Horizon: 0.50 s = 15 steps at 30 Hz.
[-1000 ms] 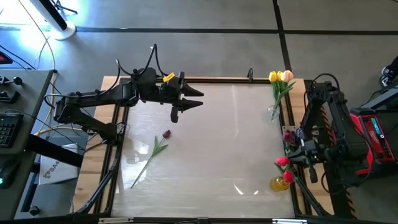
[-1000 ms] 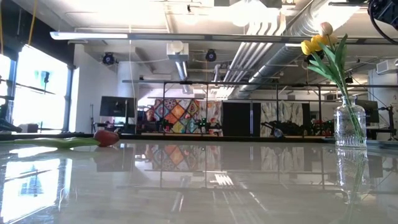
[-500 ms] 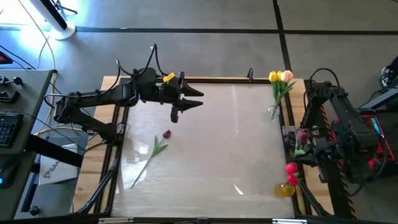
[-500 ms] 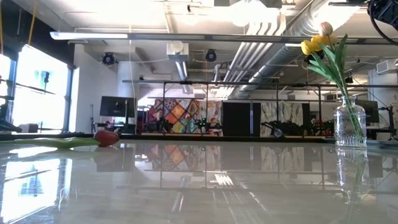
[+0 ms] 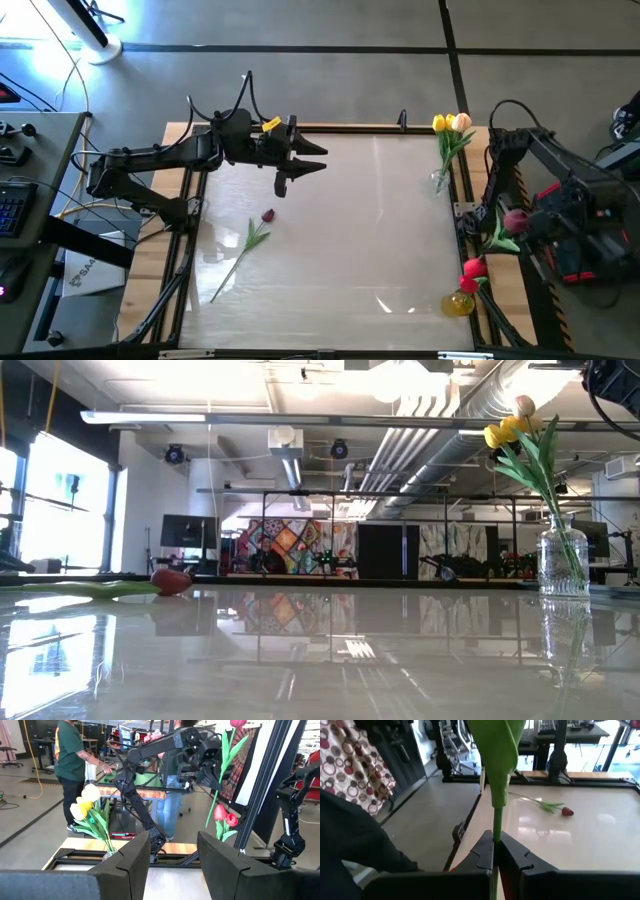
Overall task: Sort flowers into vase by color
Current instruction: Put the right dark red tulip into the yellow vase
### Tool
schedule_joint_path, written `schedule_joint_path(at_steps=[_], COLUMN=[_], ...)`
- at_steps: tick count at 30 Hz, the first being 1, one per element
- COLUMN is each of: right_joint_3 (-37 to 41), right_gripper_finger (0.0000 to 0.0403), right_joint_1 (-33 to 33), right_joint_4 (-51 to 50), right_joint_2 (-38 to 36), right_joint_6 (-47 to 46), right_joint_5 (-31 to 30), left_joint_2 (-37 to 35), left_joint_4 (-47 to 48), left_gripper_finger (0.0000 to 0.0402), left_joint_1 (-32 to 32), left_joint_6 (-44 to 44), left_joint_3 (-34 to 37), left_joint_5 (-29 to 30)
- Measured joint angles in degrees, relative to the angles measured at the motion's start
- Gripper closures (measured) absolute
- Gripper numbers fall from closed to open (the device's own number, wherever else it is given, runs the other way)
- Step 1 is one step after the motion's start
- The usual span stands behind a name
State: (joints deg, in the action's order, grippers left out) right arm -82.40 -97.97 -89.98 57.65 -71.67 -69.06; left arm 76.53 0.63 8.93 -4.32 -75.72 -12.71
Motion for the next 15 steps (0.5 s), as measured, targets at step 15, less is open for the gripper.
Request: schedule_joint_path(at_steps=[15], right_joint_3=[2.0], right_gripper_finger=[0.0403], right_joint_1=[0.1], right_joint_4=[3.7], right_joint_2=[1.4], right_joint_6=[-7.7], right_joint_5=[19.6], left_joint_2=[0.0], left_joint_4=[0.0], left_gripper_finger=[0.0250], left_joint_1=[0.0], left_joint_6=[0.0], left_joint_3=[0.0], left_joint_5=[0.0])
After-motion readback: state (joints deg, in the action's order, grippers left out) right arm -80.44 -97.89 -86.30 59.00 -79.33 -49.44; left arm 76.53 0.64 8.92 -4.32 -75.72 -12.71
